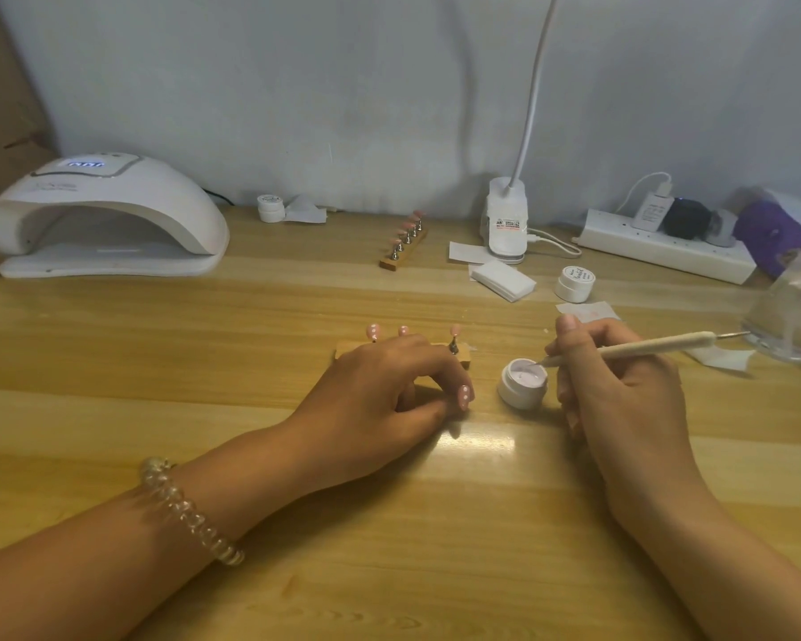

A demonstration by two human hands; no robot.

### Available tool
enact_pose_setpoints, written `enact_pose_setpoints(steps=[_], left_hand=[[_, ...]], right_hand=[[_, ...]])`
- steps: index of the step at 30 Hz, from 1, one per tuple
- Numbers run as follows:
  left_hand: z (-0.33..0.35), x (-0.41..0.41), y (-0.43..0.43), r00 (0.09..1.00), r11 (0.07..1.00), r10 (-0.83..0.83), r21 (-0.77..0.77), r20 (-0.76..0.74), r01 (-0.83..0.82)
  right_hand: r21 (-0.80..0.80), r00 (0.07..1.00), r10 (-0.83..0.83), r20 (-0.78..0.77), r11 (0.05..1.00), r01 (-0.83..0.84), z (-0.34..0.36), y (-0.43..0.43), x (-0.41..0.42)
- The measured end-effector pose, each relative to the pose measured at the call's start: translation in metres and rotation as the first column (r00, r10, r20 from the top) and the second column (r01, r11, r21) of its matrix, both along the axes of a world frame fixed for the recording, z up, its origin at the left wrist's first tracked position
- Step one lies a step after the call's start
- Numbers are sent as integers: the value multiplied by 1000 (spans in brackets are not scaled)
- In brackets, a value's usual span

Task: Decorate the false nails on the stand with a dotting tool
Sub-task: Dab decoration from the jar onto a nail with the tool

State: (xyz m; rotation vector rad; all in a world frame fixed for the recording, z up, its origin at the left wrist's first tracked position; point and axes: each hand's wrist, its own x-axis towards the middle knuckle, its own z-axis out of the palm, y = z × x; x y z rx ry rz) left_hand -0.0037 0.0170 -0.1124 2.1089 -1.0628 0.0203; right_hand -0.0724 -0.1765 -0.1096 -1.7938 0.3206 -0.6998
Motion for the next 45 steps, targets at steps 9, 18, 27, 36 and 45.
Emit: enact_pose_setpoints(steps=[9,18,27,36,45], left_hand=[[1,0,0,1000,1000,4,15,6,-4],[2,-1,-1,1000,1000,-1,6,-13,1],[0,0,0,1000,1000,-10,-1,-24,10],[0,1,0,1000,1000,-13,4,1,13],[1,1,0,1000,1000,-9,8,3,9]], right_hand=[[26,999,-35,37,999,34,1,2,-1],[262,985,127,120,953,-155,14,25,-16],[277,974,220,-52,940,-197,11,37,-16],[246,973,210,-92,952,-182,13,38,-16],[252,976,199,-92,953,-171,16,40,-17]])
